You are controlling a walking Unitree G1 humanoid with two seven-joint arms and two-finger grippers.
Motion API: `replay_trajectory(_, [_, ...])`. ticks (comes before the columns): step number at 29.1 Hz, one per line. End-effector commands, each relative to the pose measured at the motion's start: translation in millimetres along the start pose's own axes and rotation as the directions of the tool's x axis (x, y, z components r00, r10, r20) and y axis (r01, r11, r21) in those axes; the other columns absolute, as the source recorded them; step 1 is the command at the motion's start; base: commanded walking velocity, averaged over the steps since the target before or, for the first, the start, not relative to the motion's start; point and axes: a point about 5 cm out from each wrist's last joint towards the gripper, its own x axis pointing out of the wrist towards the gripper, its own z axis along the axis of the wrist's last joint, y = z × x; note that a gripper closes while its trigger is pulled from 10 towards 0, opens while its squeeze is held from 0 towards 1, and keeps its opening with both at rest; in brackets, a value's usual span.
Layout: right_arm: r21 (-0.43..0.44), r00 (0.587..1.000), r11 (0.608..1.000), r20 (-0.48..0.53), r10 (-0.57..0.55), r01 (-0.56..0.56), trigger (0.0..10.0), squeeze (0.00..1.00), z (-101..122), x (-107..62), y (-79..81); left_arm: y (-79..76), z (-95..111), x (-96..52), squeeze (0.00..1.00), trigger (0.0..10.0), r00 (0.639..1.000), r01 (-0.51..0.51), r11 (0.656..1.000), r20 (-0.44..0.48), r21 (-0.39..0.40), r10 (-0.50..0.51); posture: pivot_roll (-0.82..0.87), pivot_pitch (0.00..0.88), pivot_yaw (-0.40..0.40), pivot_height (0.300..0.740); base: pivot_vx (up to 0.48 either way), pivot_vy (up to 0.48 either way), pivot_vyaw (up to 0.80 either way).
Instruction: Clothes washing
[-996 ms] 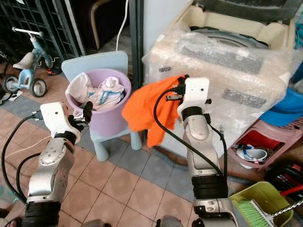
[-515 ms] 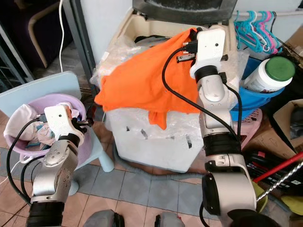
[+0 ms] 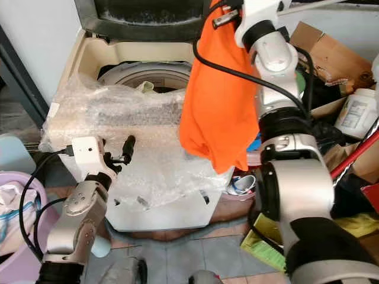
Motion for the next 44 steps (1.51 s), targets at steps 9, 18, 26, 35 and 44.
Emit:
replay_trajectory(9, [0.266, 0.976, 0.941, 0.113, 0.184, -0.209, 10.0, 0.0, 5.4, 12.3, 56.5, 8.9, -3.9, -0.7, 0.0, 10.0, 0.996, -0.082, 0.996, -0.028, 0.033, 0.083, 0.01, 0.075, -0.047, 0.74, 0.0, 0.0, -0.36])
replay_trajectory(18, [0.269, 0.982, 0.945, 0.082, 0.17, -0.186, 10.0, 0.0, -20.8, -14.6, 51.8, 30.9, 1.2, -14.6, 0.0, 10.0, 0.981, -0.193, 0.968, 0.02, 0.163, 0.193, 0.02, 0.081, -0.05, 0.74, 0.0, 0.0, 0.06])
replay_trajectory(26, [0.208, 0.997, 0.976, -0.023, 0.072, -0.065, 10.0, 0.0, -43.7, -56.6, 13.8, 40.8, 16.2, -16.1, 0.0, 10.0, 0.975, -0.222, 0.956, 0.06, 0.193, 0.214, 0.04, 0.111, -0.02, 0.74, 0.079, 0.036, 0.74])
replay_trajectory(35, [0.175, 0.992, 0.985, -0.129, 0.016, 0.006, 10.0, 0.0, -57.3, -96.1, 8.8, 42.6, 22.0, -16.1, 0.0, 10.0, 0.969, -0.248, 0.947, 0.058, 0.204, 0.241, 0.04, 0.126, 0.006, 0.74, 0.204, 0.029, 0.2])
replay_trajectory(44, [0.216, 0.985, 0.972, -0.157, -0.064, 0.098, 10.0, 0.0, -52.9, -119.2, 29.2, 49.7, 8.0, -27.2, 0.0, 10.0, 0.963, -0.267, 0.941, 0.016, 0.209, 0.27, 0.02, 0.11, -0.014, 0.74, 0.0, 0.0, 0.06])
